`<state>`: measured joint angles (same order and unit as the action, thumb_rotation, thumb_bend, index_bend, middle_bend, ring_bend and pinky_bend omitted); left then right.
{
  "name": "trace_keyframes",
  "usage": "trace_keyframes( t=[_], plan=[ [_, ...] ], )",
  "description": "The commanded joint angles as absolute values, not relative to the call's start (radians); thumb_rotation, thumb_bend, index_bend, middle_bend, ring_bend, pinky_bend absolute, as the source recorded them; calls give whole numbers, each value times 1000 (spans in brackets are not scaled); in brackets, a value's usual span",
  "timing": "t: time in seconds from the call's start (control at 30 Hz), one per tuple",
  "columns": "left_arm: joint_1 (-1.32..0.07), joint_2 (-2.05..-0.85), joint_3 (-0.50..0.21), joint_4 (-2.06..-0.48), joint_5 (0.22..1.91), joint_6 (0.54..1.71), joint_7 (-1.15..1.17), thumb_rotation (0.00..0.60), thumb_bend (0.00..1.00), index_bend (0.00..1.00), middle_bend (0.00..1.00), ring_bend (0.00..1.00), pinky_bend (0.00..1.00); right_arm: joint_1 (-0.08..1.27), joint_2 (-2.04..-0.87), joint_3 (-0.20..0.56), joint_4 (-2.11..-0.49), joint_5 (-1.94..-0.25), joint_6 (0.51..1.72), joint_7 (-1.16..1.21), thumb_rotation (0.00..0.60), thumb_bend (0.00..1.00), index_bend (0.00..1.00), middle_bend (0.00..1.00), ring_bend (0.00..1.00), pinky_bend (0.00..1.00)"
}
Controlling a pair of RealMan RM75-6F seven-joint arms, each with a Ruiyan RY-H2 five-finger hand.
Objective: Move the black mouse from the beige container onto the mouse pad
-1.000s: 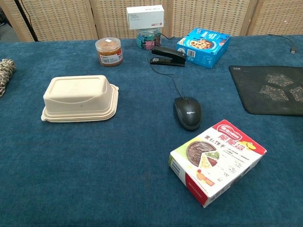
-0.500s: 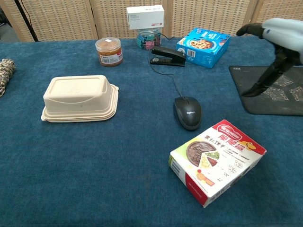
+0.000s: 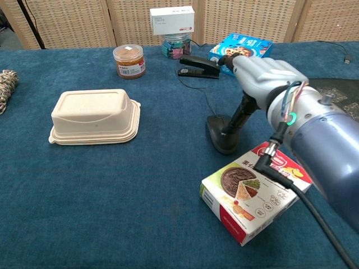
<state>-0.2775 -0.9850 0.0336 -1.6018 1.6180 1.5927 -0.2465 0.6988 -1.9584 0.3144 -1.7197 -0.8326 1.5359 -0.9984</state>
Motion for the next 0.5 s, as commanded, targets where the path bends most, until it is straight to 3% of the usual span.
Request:
trace_keyframes(
  t=[0.03,0.5],
  plan=[
    [-275,-985,29,-1602,1619,1590,-247,600,126,0,0,0,0,715,-2001,317,-1673,-825,1524,-993,600,0,0,0,0,0],
    [-262,-985,5,-1605,1623,1565,-241,600,125,0,0,0,0,749,-2136,351,-1473,-822,1468,-929,600,0,0,0,0,0]
  ],
)
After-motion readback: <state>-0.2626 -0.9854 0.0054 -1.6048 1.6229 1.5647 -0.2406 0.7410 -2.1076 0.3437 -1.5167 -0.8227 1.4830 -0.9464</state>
